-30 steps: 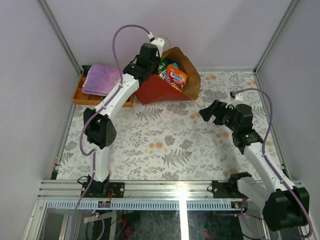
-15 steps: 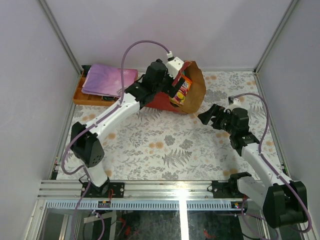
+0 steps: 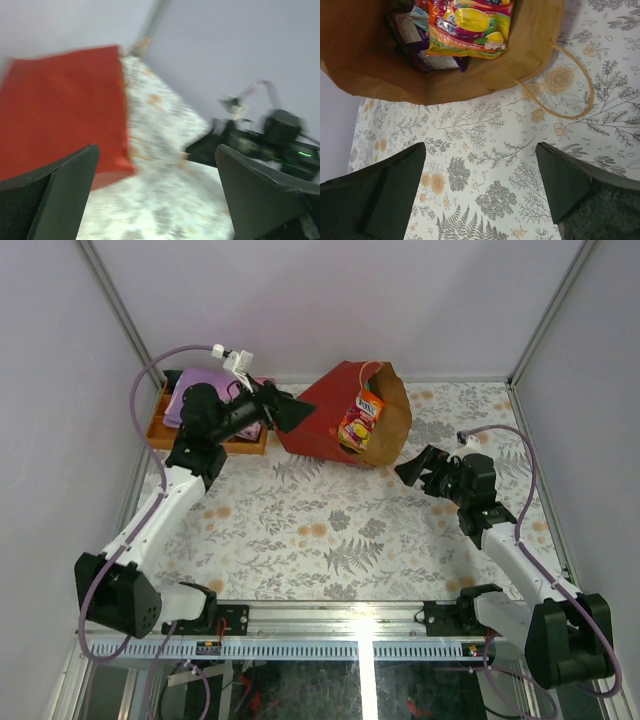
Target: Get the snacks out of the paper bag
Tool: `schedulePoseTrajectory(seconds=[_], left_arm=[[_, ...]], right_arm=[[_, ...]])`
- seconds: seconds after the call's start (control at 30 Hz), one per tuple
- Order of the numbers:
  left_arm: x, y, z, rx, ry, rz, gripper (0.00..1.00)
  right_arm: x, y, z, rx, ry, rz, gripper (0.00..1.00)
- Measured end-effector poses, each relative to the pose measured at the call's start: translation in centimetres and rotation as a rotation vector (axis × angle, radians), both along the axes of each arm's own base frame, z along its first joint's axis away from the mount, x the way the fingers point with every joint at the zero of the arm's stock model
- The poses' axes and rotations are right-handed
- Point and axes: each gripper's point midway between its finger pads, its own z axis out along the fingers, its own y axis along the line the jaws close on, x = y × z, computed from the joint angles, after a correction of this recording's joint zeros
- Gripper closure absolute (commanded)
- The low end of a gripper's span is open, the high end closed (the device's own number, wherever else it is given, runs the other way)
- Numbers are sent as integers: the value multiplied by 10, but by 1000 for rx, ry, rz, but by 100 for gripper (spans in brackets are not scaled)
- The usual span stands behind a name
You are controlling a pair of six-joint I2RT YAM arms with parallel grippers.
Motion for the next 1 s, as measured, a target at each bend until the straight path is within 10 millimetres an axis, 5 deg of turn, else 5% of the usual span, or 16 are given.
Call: schedulePoseTrajectory(seconds=[0.13,0.3,0.5,0.77,1.0], left_arm=[[-33,-25,-16,-202,142,-297,0],[-79,-66,-31,-208,254,-589,0],[-108,-75,-21,-192,217,-729,0],[-139,-102,-4,-160,164,-837,0],[-161,-125,4,-157,149,-919,0]], right_arm=[[-3,9,17,34,-53,49,4],[-21,42,81,136,-260,271,11],[-49,71,150,218,-452,515,13],[-75,98,162,235,-481,686,13],[-72,106,165,214,-504,715,14]])
